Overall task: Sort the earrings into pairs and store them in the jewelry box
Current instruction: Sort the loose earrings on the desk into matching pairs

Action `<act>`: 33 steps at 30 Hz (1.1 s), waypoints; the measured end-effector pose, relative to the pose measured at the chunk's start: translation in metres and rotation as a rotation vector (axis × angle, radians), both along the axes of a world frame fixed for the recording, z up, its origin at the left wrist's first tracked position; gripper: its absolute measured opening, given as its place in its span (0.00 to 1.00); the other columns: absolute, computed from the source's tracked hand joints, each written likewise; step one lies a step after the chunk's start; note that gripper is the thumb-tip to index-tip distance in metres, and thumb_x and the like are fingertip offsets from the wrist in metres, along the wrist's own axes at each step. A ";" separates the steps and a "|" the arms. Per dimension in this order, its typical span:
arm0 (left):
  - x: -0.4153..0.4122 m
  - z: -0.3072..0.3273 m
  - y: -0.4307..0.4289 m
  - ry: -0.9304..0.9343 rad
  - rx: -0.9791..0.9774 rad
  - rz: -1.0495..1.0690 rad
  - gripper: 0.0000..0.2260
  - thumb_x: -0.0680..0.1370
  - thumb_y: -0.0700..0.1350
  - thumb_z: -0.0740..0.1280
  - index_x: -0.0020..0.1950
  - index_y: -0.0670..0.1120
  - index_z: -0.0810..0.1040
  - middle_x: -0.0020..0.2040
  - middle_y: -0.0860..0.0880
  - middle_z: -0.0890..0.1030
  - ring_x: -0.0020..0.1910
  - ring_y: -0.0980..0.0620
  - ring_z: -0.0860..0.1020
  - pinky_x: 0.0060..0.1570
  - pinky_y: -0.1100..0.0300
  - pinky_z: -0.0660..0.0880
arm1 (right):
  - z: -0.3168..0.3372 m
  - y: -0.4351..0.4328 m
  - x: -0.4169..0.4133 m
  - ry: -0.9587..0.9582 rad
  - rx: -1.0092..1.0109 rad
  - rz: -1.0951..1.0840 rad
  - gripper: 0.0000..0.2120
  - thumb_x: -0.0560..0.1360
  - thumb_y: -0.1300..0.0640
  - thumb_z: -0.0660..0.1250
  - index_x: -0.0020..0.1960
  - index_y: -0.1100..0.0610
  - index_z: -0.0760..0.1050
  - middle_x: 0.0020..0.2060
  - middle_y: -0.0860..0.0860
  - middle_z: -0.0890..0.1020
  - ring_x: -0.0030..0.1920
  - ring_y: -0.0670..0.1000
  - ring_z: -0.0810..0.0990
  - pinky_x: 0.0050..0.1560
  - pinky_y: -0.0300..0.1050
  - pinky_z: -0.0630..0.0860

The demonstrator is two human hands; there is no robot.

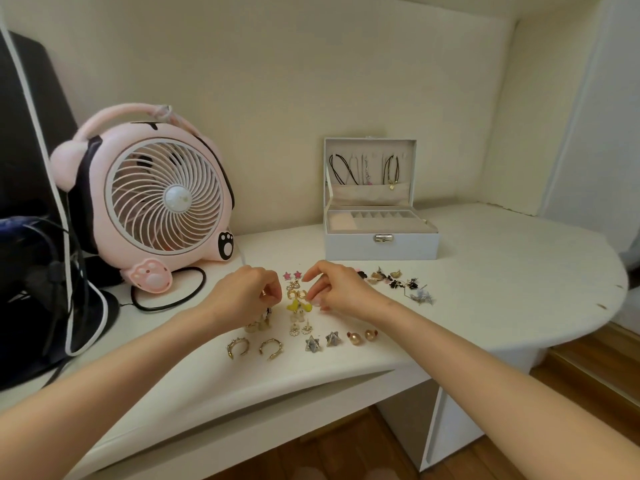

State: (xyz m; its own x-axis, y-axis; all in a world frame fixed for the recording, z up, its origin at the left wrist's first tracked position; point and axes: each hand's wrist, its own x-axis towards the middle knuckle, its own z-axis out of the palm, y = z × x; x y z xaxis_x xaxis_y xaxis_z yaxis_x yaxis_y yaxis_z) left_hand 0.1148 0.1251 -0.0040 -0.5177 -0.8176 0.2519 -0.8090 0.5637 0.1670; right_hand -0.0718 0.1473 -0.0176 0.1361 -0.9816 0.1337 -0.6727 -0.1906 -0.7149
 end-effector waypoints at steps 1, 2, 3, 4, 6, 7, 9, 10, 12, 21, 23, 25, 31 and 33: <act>0.001 0.000 0.000 -0.004 0.003 0.002 0.05 0.76 0.41 0.64 0.45 0.49 0.78 0.47 0.53 0.80 0.43 0.54 0.75 0.46 0.58 0.75 | 0.000 0.000 0.001 0.004 0.002 0.002 0.17 0.73 0.68 0.64 0.59 0.55 0.72 0.47 0.52 0.84 0.51 0.50 0.81 0.57 0.52 0.77; 0.001 0.001 0.000 -0.006 0.004 0.003 0.05 0.76 0.41 0.64 0.45 0.50 0.78 0.47 0.53 0.80 0.43 0.53 0.75 0.46 0.57 0.75 | 0.000 0.000 0.002 0.001 0.004 0.005 0.17 0.73 0.68 0.64 0.59 0.55 0.72 0.47 0.52 0.84 0.51 0.50 0.81 0.57 0.52 0.77; 0.002 0.002 0.000 -0.009 0.005 0.003 0.05 0.76 0.41 0.64 0.45 0.49 0.78 0.47 0.53 0.80 0.44 0.53 0.75 0.47 0.56 0.75 | 0.000 0.000 0.003 -0.006 0.006 0.006 0.16 0.73 0.68 0.64 0.58 0.55 0.72 0.47 0.52 0.84 0.51 0.50 0.81 0.56 0.52 0.77; 0.002 0.002 0.000 -0.010 0.005 0.003 0.05 0.76 0.41 0.64 0.45 0.49 0.78 0.47 0.52 0.80 0.44 0.53 0.75 0.47 0.55 0.75 | 0.000 0.000 0.003 -0.014 0.008 0.003 0.16 0.73 0.68 0.64 0.58 0.55 0.72 0.48 0.53 0.83 0.51 0.50 0.81 0.56 0.51 0.78; 0.003 0.004 0.000 -0.013 0.004 -0.001 0.05 0.76 0.41 0.64 0.45 0.49 0.78 0.47 0.53 0.80 0.44 0.54 0.75 0.47 0.55 0.75 | 0.002 0.002 0.001 -0.034 0.013 -0.012 0.17 0.73 0.69 0.63 0.59 0.55 0.72 0.49 0.54 0.83 0.51 0.51 0.81 0.55 0.50 0.78; 0.003 0.004 0.000 -0.017 0.001 -0.005 0.05 0.77 0.41 0.64 0.46 0.49 0.78 0.48 0.53 0.80 0.44 0.54 0.75 0.47 0.56 0.75 | 0.003 0.003 -0.001 -0.040 0.013 -0.016 0.17 0.73 0.70 0.63 0.59 0.56 0.72 0.49 0.55 0.83 0.51 0.51 0.81 0.54 0.49 0.79; 0.002 0.004 0.000 -0.021 0.003 -0.024 0.05 0.77 0.41 0.64 0.47 0.49 0.79 0.49 0.52 0.80 0.49 0.53 0.76 0.49 0.55 0.75 | 0.005 0.005 -0.003 -0.034 0.003 -0.014 0.17 0.72 0.70 0.64 0.58 0.56 0.74 0.48 0.55 0.83 0.50 0.50 0.81 0.53 0.47 0.79; 0.001 0.004 0.000 -0.022 0.003 -0.033 0.06 0.77 0.41 0.64 0.48 0.48 0.79 0.50 0.52 0.80 0.52 0.53 0.76 0.50 0.54 0.75 | 0.005 0.005 -0.004 -0.020 -0.011 -0.011 0.16 0.72 0.70 0.65 0.57 0.56 0.75 0.47 0.55 0.83 0.50 0.50 0.80 0.52 0.45 0.79; -0.002 0.004 0.002 -0.034 -0.003 -0.043 0.06 0.78 0.42 0.63 0.50 0.48 0.80 0.51 0.51 0.79 0.48 0.55 0.74 0.51 0.55 0.75 | 0.004 0.005 -0.004 0.021 -0.043 -0.003 0.12 0.71 0.68 0.68 0.52 0.57 0.79 0.45 0.53 0.82 0.46 0.48 0.80 0.48 0.40 0.77; -0.005 0.006 0.005 -0.028 -0.042 -0.067 0.07 0.78 0.42 0.62 0.51 0.48 0.79 0.49 0.51 0.78 0.45 0.56 0.70 0.50 0.54 0.75 | 0.000 -0.006 0.002 0.108 -0.026 0.011 0.06 0.70 0.61 0.73 0.47 0.57 0.82 0.33 0.45 0.77 0.35 0.41 0.75 0.40 0.35 0.71; -0.005 0.005 0.004 -0.025 -0.043 -0.065 0.07 0.78 0.43 0.62 0.51 0.48 0.79 0.49 0.51 0.78 0.45 0.56 0.70 0.49 0.55 0.75 | -0.001 -0.007 0.003 0.121 -0.026 0.015 0.05 0.70 0.61 0.73 0.46 0.58 0.82 0.32 0.44 0.77 0.33 0.40 0.74 0.38 0.34 0.70; -0.005 0.003 0.003 -0.025 -0.039 -0.064 0.07 0.78 0.43 0.62 0.50 0.48 0.79 0.49 0.51 0.78 0.45 0.56 0.69 0.49 0.55 0.74 | -0.002 -0.009 0.004 0.136 -0.034 0.010 0.05 0.70 0.61 0.73 0.45 0.59 0.82 0.32 0.43 0.77 0.33 0.40 0.74 0.40 0.36 0.71; -0.007 0.001 0.001 -0.024 -0.037 -0.061 0.07 0.78 0.42 0.62 0.51 0.48 0.80 0.49 0.51 0.78 0.44 0.55 0.69 0.48 0.56 0.74 | -0.005 -0.014 0.006 0.146 -0.051 -0.043 0.06 0.70 0.60 0.73 0.45 0.60 0.81 0.33 0.43 0.76 0.36 0.41 0.73 0.40 0.36 0.69; -0.008 0.001 0.000 -0.024 -0.048 -0.061 0.08 0.78 0.42 0.62 0.51 0.48 0.79 0.49 0.52 0.78 0.44 0.56 0.68 0.47 0.57 0.73 | -0.007 -0.015 0.006 0.144 -0.060 -0.050 0.06 0.70 0.59 0.73 0.45 0.60 0.81 0.35 0.45 0.76 0.36 0.41 0.73 0.36 0.33 0.67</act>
